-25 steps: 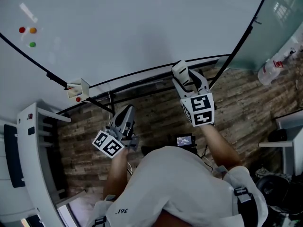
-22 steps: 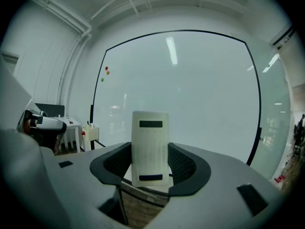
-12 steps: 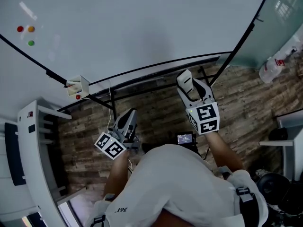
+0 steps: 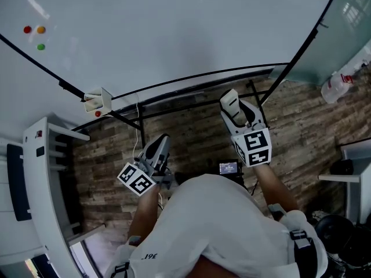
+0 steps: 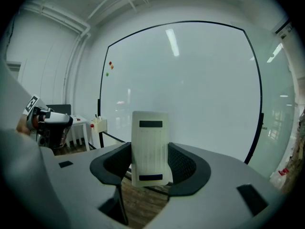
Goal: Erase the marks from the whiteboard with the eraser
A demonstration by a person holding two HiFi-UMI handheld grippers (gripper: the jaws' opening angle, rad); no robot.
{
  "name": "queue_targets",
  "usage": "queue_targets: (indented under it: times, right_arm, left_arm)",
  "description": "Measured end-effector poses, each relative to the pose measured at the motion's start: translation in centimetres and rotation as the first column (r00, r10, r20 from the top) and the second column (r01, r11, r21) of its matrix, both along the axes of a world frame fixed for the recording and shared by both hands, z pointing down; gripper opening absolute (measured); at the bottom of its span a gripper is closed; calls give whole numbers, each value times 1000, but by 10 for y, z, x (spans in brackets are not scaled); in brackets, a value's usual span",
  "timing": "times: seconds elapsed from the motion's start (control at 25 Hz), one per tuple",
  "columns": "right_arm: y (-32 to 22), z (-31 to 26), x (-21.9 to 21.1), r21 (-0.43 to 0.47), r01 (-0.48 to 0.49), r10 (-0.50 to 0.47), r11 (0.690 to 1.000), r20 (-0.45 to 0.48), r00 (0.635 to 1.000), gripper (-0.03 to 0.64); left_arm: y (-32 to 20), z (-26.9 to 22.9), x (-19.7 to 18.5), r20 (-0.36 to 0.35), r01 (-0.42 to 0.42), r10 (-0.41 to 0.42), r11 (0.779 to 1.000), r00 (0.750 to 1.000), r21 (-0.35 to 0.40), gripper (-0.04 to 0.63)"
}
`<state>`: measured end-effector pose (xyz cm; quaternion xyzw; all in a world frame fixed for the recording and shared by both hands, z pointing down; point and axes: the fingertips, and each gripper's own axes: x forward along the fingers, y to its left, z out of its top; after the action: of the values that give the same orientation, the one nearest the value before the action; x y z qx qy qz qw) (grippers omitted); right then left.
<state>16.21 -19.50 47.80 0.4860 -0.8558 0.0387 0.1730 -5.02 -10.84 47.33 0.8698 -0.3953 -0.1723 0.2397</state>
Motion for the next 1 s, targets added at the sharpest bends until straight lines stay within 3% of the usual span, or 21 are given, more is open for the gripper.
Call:
queue_targets:
  times: [1.0]
  right_arm:
    - [3,11,11,-6,-10,10,1000,-53,999,252]
  left_arm:
    - [2,2,4,5,6,-6,1000,1000,-2,15]
